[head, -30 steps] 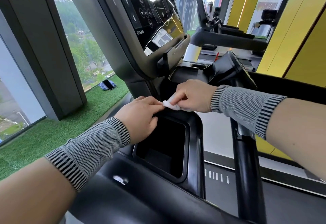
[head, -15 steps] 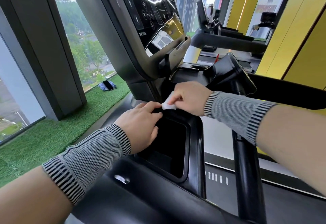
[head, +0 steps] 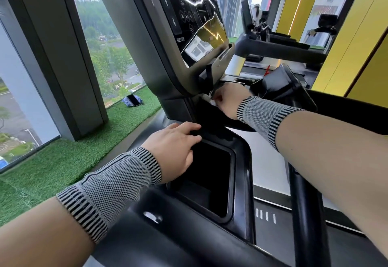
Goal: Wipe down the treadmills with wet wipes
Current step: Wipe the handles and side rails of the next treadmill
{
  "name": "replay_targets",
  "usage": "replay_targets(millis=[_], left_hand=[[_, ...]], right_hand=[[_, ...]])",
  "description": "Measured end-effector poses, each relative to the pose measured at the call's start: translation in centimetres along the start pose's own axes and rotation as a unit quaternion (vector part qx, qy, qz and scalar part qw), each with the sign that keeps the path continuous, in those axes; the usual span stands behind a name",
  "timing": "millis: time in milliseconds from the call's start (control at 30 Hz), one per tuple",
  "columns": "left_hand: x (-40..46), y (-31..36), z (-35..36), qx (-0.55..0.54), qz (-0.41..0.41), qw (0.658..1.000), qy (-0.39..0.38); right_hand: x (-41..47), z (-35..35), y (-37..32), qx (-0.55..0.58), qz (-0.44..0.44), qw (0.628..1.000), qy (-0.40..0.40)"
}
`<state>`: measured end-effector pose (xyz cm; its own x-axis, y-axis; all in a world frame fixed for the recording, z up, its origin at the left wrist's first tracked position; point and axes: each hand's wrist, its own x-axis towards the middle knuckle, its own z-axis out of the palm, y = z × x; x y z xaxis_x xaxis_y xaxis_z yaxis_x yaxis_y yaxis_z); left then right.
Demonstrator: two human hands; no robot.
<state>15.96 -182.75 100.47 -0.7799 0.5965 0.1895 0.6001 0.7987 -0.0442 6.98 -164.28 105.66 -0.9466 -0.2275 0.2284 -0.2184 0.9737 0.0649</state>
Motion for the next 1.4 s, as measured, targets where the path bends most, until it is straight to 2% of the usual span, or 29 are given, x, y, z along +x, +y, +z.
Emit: replay_targets(millis=[200,300,433,533,633,767,867,900,1000,1067,1233,1400], left_hand=[[-0.1,0.1,0.2,-0.005,-0.006,1.0,0.005],[0.0,0.1,0.1,-0.007,-0.006,1.0,0.005],[-0.1,-0.1,0.2,-0.014,-0.006,1.0,0.0],[-0.1,-0.1,0.1,-0.016,-0.006,1.0,-0.002],[-0.1,-0.1,0.0,-0.015,-0.003,1.0,0.003],[-0.1,-0.2,0.1,-0.024,-0.006,1.0,0.006],[0.0,-0.3,0.3,-0.026,-0.007,1.0,0.005],[0.0,-0.4,0.4,-0.026,-0.008,1.0,0.004],[0.0,-0.4,0.4,-0.028,-0.013,1.0,0.003],[0.0,-0.3,0.4,-0.027,-0.012,1.0,0.003],[0.0,-0.3,0.4,-0.028,-0.014,0.999,0.008],[0.0,-0.1,0.4,-0.025,-0.017,1.0,0.009]], right_hand=[[-3.3,-0.8,-0.7,0.032,-0.085,0.996,-0.021],[-3.5,-2.0,0.0,0.125,-0.046,0.989,-0.059],[-1.2,-2.5,1.8,0.147,0.074,0.986,0.037],[-0.2,-1.7,1.1,0.088,0.107,0.99,0.01],[0.3,-0.3,0.4,0.031,0.1,0.994,0.017],[1.2,-0.1,1.3,0.022,0.156,0.981,0.116],[1.2,-1.1,2.3,0.066,0.181,0.963,0.19],[1.1,-1.3,2.3,0.06,0.175,0.965,0.183],[0.3,-1.0,1.2,0.025,0.112,0.992,0.048],[-0.4,-0.9,0.2,0.027,0.064,0.997,-0.014],[-1.2,-1.0,-0.8,0.081,-0.001,0.996,-0.033],[-3.1,-0.3,-1.4,0.104,-0.061,0.992,-0.018]])
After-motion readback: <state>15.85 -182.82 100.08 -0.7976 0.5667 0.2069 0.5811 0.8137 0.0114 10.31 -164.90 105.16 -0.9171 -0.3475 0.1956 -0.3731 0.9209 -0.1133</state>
